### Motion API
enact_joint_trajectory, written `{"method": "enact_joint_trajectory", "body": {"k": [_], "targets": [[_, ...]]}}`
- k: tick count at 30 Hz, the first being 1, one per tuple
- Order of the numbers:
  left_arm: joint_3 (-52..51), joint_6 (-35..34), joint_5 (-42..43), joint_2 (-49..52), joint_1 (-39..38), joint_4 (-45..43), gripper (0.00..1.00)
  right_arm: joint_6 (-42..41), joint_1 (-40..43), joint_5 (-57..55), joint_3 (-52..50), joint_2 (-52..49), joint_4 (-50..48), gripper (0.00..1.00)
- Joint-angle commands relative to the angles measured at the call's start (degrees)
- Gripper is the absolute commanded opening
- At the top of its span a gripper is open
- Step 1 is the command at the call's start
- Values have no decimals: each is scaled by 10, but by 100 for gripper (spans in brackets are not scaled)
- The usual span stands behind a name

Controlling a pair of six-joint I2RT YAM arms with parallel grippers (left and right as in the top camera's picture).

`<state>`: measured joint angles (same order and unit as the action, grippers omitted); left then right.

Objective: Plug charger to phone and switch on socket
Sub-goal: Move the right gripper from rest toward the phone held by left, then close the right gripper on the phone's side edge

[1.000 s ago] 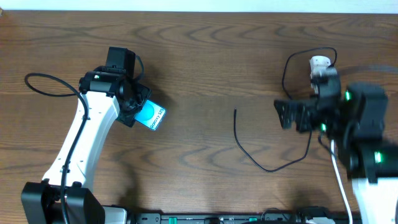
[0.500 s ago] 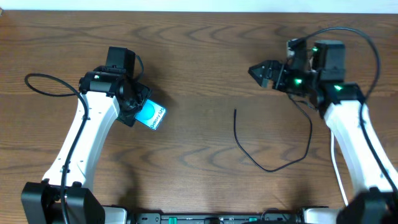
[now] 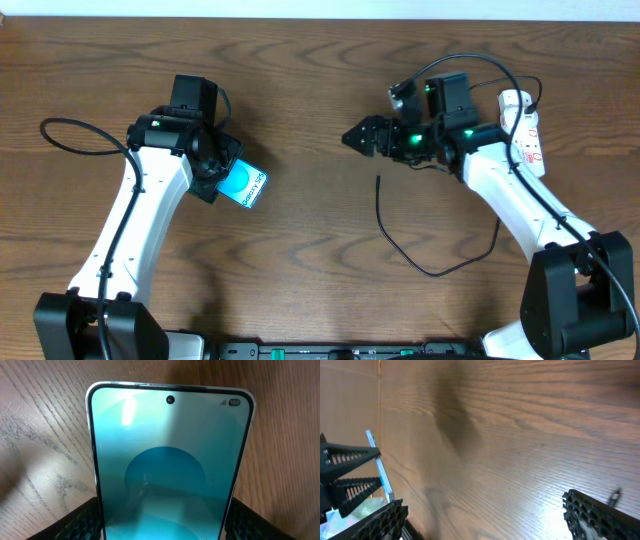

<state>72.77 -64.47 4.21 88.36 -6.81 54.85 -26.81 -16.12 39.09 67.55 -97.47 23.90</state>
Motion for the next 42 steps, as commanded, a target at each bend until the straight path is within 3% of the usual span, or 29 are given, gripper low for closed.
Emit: {"method": "enact_joint_trajectory", "body": {"k": [1,12,15,22,35,42], "targets": [[1,3,-2,-3,-1,-3,7,-16,-11,-22,10,-3,0,98],[1,3,-1,-3,-1,-3,7,-33,-18,-42,10,-3,3,96],[1,-2,-1,-3,-1,-3,7,-65,-19,-54,10,-3,6,92],[1,-8,31,4,-1,-26,7,-100,-20,-47,10,-3,-5,94],[1,-7,119,52,-1,-65,7,-94,-28,204,10,-11,-139,95],[1,-20,171,52,-1,-89,7,-94,-27,229,10,-12,-147,92]]}}
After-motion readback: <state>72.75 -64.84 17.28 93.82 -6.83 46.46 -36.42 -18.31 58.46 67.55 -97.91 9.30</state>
